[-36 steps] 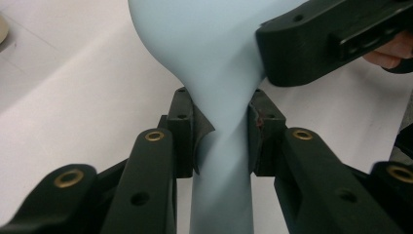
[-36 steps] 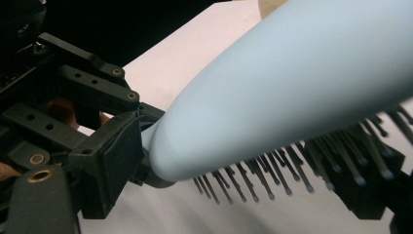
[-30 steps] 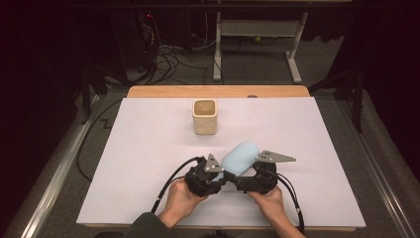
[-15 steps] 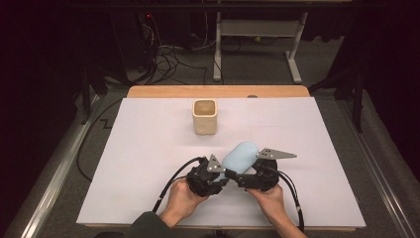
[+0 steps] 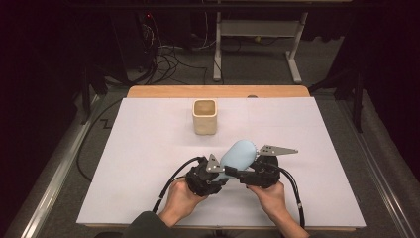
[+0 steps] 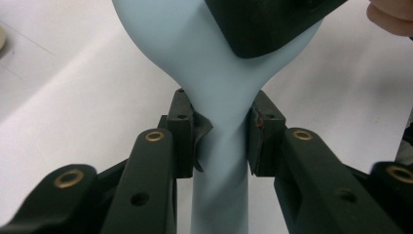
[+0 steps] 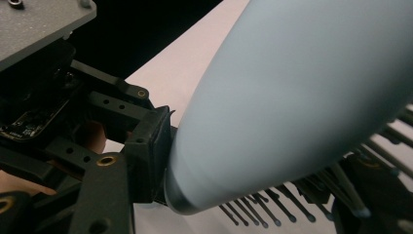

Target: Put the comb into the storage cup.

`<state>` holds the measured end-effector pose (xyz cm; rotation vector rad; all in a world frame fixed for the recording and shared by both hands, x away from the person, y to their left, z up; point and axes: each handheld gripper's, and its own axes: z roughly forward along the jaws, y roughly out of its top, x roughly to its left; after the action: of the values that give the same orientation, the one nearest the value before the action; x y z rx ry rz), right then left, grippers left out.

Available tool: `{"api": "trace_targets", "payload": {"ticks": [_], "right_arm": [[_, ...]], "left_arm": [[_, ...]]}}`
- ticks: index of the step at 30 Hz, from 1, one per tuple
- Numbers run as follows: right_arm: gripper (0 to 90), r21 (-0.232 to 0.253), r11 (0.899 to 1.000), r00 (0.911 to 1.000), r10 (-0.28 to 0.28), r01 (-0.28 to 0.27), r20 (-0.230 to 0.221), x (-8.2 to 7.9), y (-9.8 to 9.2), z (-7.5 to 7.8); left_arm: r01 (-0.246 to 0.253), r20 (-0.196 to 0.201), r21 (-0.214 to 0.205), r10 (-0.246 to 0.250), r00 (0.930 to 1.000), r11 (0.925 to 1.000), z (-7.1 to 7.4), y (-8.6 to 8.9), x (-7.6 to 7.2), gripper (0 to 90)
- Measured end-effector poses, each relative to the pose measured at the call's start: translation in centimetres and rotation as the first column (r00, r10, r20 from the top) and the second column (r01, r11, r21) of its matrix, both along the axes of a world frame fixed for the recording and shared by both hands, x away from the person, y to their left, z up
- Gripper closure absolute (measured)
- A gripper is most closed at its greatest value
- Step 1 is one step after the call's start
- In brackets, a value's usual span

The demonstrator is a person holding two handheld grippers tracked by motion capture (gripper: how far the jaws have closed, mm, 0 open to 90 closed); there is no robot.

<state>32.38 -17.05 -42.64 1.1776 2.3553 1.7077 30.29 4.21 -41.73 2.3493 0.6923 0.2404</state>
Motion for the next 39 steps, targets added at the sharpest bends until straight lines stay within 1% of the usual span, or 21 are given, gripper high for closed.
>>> {"api": "trace_targets", "payload": {"ticks": [4, 9, 12, 15, 17, 19, 24, 27, 30, 32, 33, 35, 37, 39], "right_arm": [[44.7, 0.000, 1.000, 0.9998, 0.014, -0.014, 0.011, 0.1, 0.2, 0.5], [49.2, -0.006, 0.999, 0.9993, 0.033, -0.033, 0.016, 0.1, 0.4, 1.1], [51.9, -0.005, 0.999, 0.9988, 0.047, -0.047, 0.013, 0.1, 0.5, 1.3], [53.6, -0.007, 0.998, 0.9982, 0.059, -0.059, 0.011, 0.1, 0.5, 1.4], [54.4, -0.011, 0.998, 0.9979, 0.064, -0.064, 0.008, 0.1, 0.5, 1.5], [55.0, -0.010, 0.998, 0.9976, 0.068, -0.068, 0.014, 0.0, 0.5, 1.6], [55.6, -0.017, 0.997, 0.9970, 0.075, -0.075, 0.020, 0.0, 0.6, 1.9], [55.8, -0.015, 0.997, 0.9972, 0.072, -0.072, 0.020, 0.0, 0.4, 2.0], [55.9, -0.016, 0.997, 0.9972, 0.071, -0.071, 0.023, 0.0, 0.2, 2.1], [56.0, -0.023, 0.997, 0.9971, 0.071, -0.070, 0.025, 0.0, 0.2, 2.2], [56.0, -0.028, 0.997, 0.9973, 0.069, -0.068, 0.028, 0.0, 0.2, 2.2], [56.0, -0.034, 0.997, 0.9973, 0.070, -0.069, 0.023, 0.0, 0.1, 2.3], [56.0, -0.035, 0.997, 0.9971, 0.073, -0.072, 0.023, 0.1, 0.1, 2.3], [55.9, -0.033, 0.997, 0.9970, 0.075, -0.074, 0.020, 0.1, 0.0, 2.3]], "left_arm": [[-0.006, 0.009, -0.011, 0.006, 0.9999, 0.9999, 0.3, 0.2, 0.0, 69.3], [-0.002, 0.018, -0.008, 0.002, 0.9998, 1.0000, 0.5, 0.3, 0.1, 69.3], [0.000, 0.018, -0.012, 0.000, 0.9998, 0.9999, 0.5, 0.3, 0.1, 69.3], [0.007, 0.021, -0.007, -0.007, 0.9997, 0.9999, 0.4, 0.3, 0.1, 69.2], [0.007, 0.024, -0.012, -0.007, 0.9997, 0.9999, 0.4, 0.3, 0.0, 69.0], [0.010, 0.024, -0.013, -0.010, 0.9997, 0.9999, 0.5, 0.4, 0.1, 68.2], [0.005, 0.026, -0.011, -0.004, 0.9997, 0.9999, 0.5, 0.7, 0.1, 60.1], [-0.004, 0.023, -0.020, 0.004, 0.9997, 0.9998, 0.5, 0.9, 0.1, 55.4], [-0.006, 0.028, -0.030, 0.007, 0.9996, 0.9995, 0.6, 1.2, 0.1, 50.9], [-0.004, 0.030, -0.051, 0.005, 0.9995, 0.9987, 0.6, 1.5, 0.1, 48.9], [-0.002, 0.024, -0.061, 0.004, 0.9997, 0.9981, 0.6, 1.6, 0.1, 48.3], [-0.003, 0.026, -0.068, 0.005, 0.9996, 0.9977, 0.5, 2.0, 0.1, 47.0], [-0.015, 0.024, -0.103, 0.018, 0.9996, 0.9946, 0.4, 2.4, 0.0, 44.5], [-0.019, 0.024, -0.119, 0.022, 0.9995, 0.9928, 0.3, 2.7, 0.0, 42.9]]}}
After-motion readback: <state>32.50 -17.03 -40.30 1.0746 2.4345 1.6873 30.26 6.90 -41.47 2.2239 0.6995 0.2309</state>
